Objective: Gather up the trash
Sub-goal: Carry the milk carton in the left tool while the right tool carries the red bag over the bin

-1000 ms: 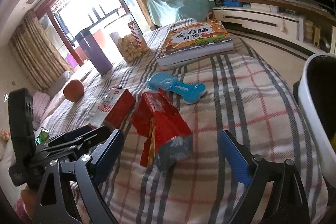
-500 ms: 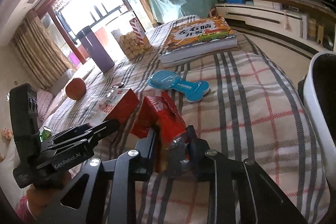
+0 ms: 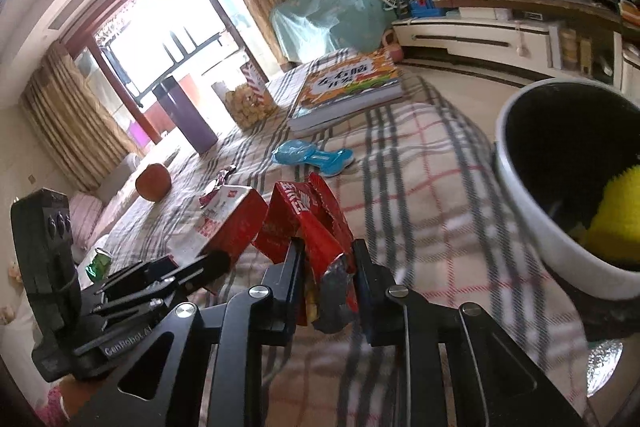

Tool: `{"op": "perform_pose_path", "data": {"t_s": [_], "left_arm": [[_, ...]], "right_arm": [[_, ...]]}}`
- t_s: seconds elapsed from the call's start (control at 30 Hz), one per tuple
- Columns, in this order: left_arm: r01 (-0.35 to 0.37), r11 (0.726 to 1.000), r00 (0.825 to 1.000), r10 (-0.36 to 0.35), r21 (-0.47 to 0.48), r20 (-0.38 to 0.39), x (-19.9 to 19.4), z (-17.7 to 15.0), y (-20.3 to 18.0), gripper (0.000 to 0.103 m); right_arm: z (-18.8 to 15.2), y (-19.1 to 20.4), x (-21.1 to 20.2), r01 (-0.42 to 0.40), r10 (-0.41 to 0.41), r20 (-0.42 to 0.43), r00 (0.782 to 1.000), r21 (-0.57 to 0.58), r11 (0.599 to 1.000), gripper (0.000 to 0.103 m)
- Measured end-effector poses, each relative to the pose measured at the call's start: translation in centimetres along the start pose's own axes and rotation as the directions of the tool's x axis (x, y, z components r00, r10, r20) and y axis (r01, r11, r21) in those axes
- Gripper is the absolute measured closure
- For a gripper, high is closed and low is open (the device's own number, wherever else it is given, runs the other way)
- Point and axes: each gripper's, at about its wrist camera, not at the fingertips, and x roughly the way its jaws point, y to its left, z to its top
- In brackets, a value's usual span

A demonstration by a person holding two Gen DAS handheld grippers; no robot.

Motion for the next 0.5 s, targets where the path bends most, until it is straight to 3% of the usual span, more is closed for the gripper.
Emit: {"op": "perform_pose_path", "data": {"t_s": [0.5], "left_arm": [[0.097, 0.991, 0.995, -0.097, 0.089, -0.003, -0.4, -0.1, -7.0, 0.055]], "right_arm": [[-0.8, -3.4, -5.9, 0.051, -0.055, 0.079, 0.995, 0.052, 0.997, 0.079]]}}
